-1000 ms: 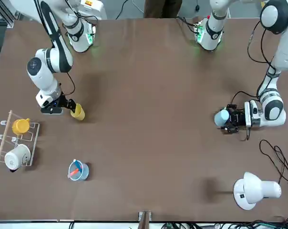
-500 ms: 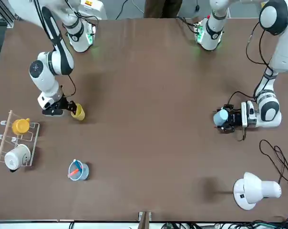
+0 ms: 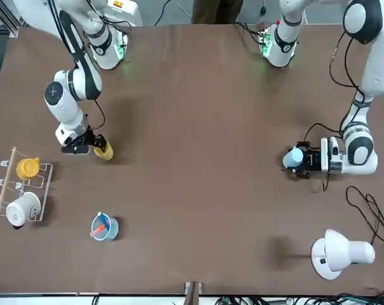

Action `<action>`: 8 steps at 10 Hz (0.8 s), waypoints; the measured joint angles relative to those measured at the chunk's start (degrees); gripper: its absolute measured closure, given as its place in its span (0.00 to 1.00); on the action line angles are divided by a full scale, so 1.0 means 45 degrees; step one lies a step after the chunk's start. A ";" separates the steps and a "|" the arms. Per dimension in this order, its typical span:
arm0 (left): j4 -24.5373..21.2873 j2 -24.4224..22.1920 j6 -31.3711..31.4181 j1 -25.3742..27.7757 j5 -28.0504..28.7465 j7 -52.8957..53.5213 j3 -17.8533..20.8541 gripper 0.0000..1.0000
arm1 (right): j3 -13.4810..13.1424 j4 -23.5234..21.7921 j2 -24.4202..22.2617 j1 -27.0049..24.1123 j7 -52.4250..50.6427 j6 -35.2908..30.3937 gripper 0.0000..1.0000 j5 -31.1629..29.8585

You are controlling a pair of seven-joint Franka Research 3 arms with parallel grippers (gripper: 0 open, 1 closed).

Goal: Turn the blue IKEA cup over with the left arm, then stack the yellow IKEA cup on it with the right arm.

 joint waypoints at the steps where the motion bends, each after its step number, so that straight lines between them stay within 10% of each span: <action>1: 0.0069 -0.0720 0.0005 -0.0121 0.0673 -0.0711 -0.0003 0.29 | 0.0002 0.0000 0.0042 -0.0001 0.0050 0.0002 0.13 -0.0063; 6: -0.0627 -0.4131 0.1149 -0.1174 0.2740 -0.4196 -0.0011 0.29 | -0.0005 0.0006 0.0060 -0.0021 0.1021 0.0004 0.85 -0.0162; 8: -0.1766 -0.6080 0.2482 -0.2107 0.2998 -0.5064 -0.0106 0.29 | 0.0006 0.0107 0.0030 -0.0034 0.1134 -0.0111 0.95 -0.0162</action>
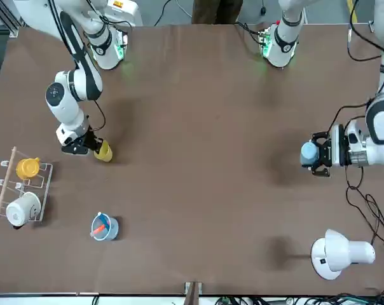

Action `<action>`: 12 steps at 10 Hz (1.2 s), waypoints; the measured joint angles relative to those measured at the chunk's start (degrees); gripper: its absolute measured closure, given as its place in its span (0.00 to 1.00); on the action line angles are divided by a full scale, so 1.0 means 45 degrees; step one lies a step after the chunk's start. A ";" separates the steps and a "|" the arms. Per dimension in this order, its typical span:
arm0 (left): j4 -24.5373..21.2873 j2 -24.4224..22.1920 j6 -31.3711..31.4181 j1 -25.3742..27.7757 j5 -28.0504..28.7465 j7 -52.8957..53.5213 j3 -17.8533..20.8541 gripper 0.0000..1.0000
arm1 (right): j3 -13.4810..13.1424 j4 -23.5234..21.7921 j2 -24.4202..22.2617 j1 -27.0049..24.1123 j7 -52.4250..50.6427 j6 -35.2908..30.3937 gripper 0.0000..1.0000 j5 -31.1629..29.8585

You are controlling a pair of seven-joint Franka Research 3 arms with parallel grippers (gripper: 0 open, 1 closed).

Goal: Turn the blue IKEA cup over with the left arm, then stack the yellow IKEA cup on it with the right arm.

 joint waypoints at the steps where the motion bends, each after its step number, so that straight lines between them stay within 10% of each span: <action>1: -0.0226 -0.0866 0.0355 -0.0656 0.0557 -0.1121 -0.0035 0.29 | -0.0005 0.0171 -0.0009 -0.0017 0.0030 -0.0520 0.95 0.0000; 4: -0.0047 -0.2533 0.1784 -0.2546 0.3534 -0.3847 -0.0629 0.29 | -0.0006 0.1146 -0.0226 -0.0034 0.0056 -0.2717 0.96 0.0007; 7: 0.0956 -0.2711 0.2096 -0.5515 0.9786 -0.8439 -0.0898 0.29 | 0.0015 0.1567 -0.0779 -0.0027 0.0033 -0.3982 0.96 0.0256; 12: 0.1907 -0.0198 0.0216 -1.1069 1.7732 -1.3742 -0.1015 0.29 | 0.0045 0.1717 -0.0970 0.0001 -0.1349 -0.4305 0.96 0.1907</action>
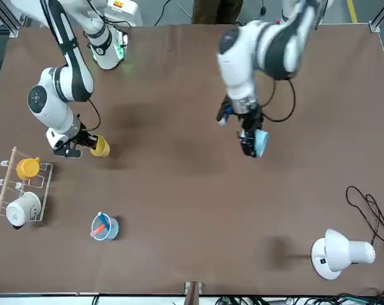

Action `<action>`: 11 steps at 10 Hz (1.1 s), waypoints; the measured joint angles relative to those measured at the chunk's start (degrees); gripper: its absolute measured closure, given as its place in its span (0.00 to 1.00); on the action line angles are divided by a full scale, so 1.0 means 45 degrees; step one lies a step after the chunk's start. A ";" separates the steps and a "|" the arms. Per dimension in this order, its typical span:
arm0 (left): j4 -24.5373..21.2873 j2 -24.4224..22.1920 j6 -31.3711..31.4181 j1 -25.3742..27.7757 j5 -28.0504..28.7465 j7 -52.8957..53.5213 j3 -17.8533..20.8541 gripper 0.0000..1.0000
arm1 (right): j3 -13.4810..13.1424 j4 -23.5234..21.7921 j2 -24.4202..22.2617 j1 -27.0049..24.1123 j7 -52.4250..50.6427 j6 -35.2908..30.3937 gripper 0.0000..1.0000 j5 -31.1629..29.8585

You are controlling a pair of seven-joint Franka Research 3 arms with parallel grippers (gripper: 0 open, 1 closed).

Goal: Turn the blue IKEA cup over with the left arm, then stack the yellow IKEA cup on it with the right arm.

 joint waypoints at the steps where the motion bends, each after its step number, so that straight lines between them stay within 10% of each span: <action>1: 0.0445 0.0980 -0.0644 -0.1188 0.0868 -0.0653 0.0006 0.29 | 0.0011 0.0050 -0.0004 0.0037 -0.0038 0.0000 0.96 0.0106; 5: 0.2547 0.4910 -0.2665 -0.4538 0.3635 -0.2072 0.1161 0.29 | 0.0033 0.0471 -0.0036 0.0319 -0.0038 0.0003 0.96 0.0237; 11: 0.4397 0.8464 -0.3857 -0.7964 0.3817 -0.4146 0.2972 0.28 | -0.0011 0.0901 -0.0036 0.0476 -0.0085 -0.0003 0.96 0.0657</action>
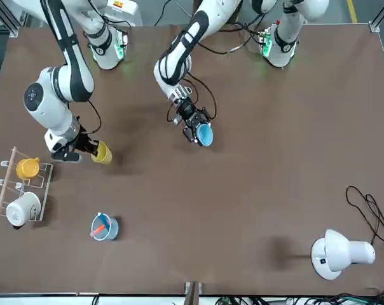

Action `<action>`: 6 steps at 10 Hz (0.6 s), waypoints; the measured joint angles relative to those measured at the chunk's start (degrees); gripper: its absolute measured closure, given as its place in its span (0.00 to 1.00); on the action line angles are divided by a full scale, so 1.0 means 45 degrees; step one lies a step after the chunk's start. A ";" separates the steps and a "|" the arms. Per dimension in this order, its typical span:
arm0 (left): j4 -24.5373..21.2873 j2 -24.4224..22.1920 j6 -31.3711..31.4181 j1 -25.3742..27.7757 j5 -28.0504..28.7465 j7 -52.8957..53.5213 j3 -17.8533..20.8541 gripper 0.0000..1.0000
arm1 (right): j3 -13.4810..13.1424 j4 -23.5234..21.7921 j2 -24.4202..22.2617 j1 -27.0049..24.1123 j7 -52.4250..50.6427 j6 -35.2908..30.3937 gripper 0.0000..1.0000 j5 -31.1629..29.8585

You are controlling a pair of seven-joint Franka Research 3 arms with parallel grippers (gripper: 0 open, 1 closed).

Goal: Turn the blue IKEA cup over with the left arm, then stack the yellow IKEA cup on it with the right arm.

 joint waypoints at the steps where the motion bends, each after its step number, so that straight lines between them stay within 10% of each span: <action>1: 0.0391 0.0526 -0.0005 -0.0362 0.0004 -0.0123 0.0234 0.27 | -0.0006 0.0001 0.0001 0.0001 -0.0058 -0.0027 0.96 0.0000; 6: 0.1442 0.1552 -0.0112 -0.0981 0.0005 -0.0142 0.0523 0.14 | -0.0012 0.0001 0.0023 0.0022 -0.0141 -0.0064 0.96 0.0000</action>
